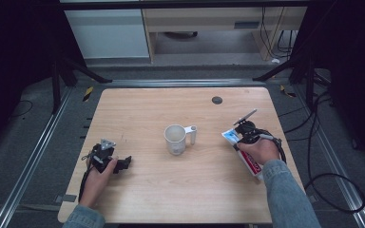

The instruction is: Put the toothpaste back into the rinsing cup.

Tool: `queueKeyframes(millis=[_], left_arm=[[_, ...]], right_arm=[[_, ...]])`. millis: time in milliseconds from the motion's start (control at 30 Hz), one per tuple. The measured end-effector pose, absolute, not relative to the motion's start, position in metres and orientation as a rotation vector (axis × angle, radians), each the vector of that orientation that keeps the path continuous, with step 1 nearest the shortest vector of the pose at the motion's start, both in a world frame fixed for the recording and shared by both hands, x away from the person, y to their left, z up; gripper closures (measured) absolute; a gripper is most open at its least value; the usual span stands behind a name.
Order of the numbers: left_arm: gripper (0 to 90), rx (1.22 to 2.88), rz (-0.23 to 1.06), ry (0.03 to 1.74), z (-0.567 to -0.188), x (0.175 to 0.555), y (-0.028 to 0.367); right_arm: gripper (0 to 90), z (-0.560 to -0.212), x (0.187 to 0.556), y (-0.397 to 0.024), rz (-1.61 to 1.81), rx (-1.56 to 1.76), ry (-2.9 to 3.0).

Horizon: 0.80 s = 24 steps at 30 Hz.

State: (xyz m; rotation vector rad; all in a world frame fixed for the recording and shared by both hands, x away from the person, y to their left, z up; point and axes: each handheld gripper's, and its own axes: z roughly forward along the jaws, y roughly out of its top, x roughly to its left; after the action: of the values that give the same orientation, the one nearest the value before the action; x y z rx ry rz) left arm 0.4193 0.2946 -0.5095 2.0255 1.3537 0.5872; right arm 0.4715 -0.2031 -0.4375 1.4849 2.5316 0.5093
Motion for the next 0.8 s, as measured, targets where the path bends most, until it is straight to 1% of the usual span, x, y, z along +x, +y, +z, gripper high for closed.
queueKeyframes(millis=[400,800], left_arm=[[0.0,2.019,0.589,1.359,-0.51,0.419,0.294],[0.0,2.021,0.589,1.358,-0.51,0.419,0.294]], right_arm=[[73.5,-0.391,0.457,-0.212,0.71,1.463,2.428],[73.4,-0.379,0.453,-0.198,0.862,1.389,2.386]])
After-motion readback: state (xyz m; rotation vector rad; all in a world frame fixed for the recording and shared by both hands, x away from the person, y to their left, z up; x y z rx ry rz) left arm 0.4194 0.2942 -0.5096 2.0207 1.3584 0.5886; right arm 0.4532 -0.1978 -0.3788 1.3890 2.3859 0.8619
